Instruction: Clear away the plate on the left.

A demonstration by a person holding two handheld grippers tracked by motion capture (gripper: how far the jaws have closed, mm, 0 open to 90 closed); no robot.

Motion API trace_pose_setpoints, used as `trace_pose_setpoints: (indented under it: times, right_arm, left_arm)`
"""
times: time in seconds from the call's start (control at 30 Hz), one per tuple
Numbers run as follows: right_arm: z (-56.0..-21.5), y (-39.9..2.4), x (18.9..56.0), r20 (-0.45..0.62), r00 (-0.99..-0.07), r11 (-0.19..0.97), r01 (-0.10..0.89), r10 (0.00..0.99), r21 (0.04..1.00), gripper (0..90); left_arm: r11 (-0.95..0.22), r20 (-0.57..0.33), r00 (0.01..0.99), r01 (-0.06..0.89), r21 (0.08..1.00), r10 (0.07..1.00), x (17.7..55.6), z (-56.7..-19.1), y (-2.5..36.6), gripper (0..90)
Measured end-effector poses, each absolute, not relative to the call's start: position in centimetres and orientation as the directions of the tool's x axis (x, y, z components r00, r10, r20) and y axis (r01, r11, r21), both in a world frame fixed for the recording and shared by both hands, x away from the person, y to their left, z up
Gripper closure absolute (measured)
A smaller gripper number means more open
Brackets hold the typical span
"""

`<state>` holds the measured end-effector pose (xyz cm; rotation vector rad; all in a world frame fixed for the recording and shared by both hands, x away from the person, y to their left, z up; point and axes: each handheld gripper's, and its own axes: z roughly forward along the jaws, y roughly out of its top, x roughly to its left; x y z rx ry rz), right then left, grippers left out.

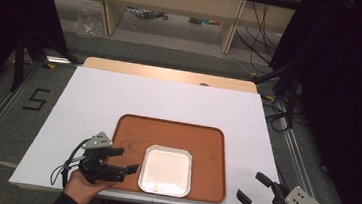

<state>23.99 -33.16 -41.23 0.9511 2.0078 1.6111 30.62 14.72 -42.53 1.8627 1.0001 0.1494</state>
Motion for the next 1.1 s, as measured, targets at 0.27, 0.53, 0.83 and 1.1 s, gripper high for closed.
trace_pose_setpoints:
  times: [0.27,0.53,0.83,1.1]
  right_arm:
    - [-41.2,-33.1,24.0,0.108,-0.692,0.107,0.26,0.714,0.96,15.2]
    - [-41.3,-33.1,24.0,0.099,-0.693,0.112,0.253,0.714,0.961,15.2]
    - [-41.2,-33.1,24.0,0.108,-0.692,0.105,0.258,0.714,0.96,15.2]
    - [-41.2,-33.1,24.0,0.11,-0.693,0.105,0.26,0.712,0.96,15.2]
  left_arm:
    - [-0.179,-0.293,0.655,0.554,0.813,0.696,30.0,-42.3,15.4,19.8]
    - [-0.172,-0.28,0.664,0.53,0.83,0.694,29.4,-42.1,15.7,19.7]
    - [-0.144,-0.29,0.657,0.524,0.84,0.696,28.5,-42.0,16.1,19.6]
    - [-0.148,-0.285,0.658,0.521,0.841,0.697,27.8,-42.0,16.5,19.7]
